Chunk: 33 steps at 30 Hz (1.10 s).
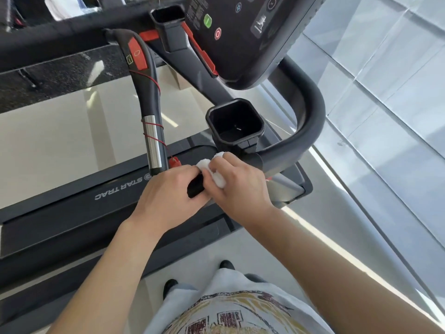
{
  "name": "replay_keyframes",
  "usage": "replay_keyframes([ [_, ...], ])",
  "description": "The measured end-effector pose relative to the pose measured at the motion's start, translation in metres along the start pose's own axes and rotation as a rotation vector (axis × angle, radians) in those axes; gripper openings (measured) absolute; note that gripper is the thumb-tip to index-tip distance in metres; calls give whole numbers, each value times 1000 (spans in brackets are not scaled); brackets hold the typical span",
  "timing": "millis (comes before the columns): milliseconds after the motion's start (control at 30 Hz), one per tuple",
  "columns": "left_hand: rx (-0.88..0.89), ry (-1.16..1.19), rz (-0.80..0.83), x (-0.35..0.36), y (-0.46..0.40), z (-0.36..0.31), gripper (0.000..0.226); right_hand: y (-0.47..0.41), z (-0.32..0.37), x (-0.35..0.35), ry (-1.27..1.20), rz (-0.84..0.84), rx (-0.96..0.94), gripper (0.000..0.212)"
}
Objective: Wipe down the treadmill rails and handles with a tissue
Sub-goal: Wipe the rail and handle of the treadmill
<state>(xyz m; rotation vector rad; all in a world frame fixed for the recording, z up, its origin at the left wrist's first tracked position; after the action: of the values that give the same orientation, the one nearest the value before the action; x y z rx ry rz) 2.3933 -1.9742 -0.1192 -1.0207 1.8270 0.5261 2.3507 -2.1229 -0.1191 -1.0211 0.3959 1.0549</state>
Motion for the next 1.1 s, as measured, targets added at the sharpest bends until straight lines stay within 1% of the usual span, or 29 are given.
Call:
replay_keyframes([
  [33, -10, 18, -13, -2, 8, 5, 23, -1, 3, 2, 13, -2, -3, 24],
  [67, -20, 24, -24, -4, 17, 11, 21, -2, 5, 3, 30, -6, -6, 24],
  [167, -66, 3, -48, -11, 44, 30, 43, -5, 17, 9, 76, 10, -44, 26],
  [233, -103, -3, -53, -17, 59, 40, 47, -6, 30, 17, 94, 38, -85, 26],
  [533, -238, -49, -102, -54, 117, 92, 45, -8, 109, 70, 87, 164, -237, 25],
  [600, -264, -62, -110, -63, 131, 106, 39, -7, 123, 80, 76, 189, -250, 24],
  [700, -299, -53, -97, -74, 145, 129, 34, -4, 147, 93, 49, 217, -285, 22],
  [767, -308, -32, -84, -81, 148, 141, 36, -3, 158, 100, 45, 229, -299, 21],
  [900, -247, 6, -55, -88, 137, 150, 32, -18, 153, 95, 45, 203, -196, 26],
  [1000, -180, 56, -56, -93, 115, 150, 25, -41, 146, 73, 49, 155, -118, 34],
  [1100, -117, 98, -62, -95, 89, 147, 26, -60, 139, 57, 32, 163, -65, 33],
])
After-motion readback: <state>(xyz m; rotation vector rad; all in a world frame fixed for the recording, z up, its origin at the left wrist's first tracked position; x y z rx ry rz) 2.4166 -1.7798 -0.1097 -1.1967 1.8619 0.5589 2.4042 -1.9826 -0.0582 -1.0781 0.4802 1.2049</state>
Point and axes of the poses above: each hand's wrist, its own y-axis away from the middle knuckle, its own x-axis out of the palm, z = x × y, the point moved 5 cm from there along -y, towards the middle knuckle, and after that the axes turned 1 degree about -y, right-handed, at the moved point
